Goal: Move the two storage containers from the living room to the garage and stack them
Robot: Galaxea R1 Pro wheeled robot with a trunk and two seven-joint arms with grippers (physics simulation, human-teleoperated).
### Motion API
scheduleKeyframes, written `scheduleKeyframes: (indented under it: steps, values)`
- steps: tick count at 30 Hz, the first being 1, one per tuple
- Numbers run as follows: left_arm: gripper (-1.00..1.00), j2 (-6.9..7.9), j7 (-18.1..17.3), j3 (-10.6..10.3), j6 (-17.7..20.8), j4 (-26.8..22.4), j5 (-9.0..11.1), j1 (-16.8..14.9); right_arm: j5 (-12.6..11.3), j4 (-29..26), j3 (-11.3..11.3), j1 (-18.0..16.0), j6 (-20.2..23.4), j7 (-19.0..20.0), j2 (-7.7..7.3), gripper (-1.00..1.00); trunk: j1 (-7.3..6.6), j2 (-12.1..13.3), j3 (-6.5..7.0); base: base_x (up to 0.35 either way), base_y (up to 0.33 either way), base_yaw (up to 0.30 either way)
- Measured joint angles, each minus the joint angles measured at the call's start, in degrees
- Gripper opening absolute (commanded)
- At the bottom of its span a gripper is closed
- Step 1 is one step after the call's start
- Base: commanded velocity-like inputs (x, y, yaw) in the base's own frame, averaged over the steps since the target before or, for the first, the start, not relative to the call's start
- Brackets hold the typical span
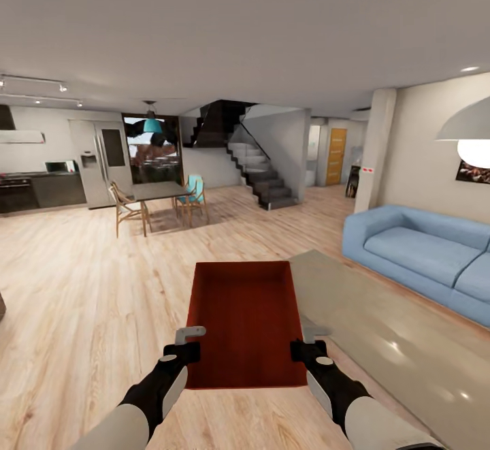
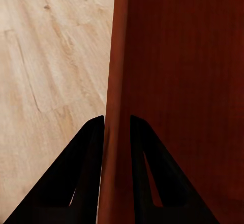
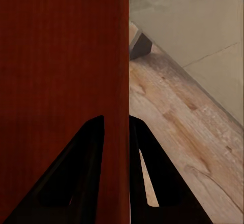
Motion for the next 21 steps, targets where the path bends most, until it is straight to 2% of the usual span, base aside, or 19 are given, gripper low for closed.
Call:
scheduleKeyframes:
  steps: [16,21]
  values:
    - [-1.0,0.0,0.0,0.0,0.0,0.2,0.0,0.0,0.0,0.2,0.0,0.0,0.0,0.0,0.01,-1.0,0.0,0.0,0.0,0.0,0.0,0.276]
    - [-1.0,0.0,0.0,0.0,0.0,0.1,0.0,0.0,0.0,0.2,0.0,0.0,-0.1,0.0,0.01,-1.0,0.0,0.0,0.0,0.0,0.0,0.091]
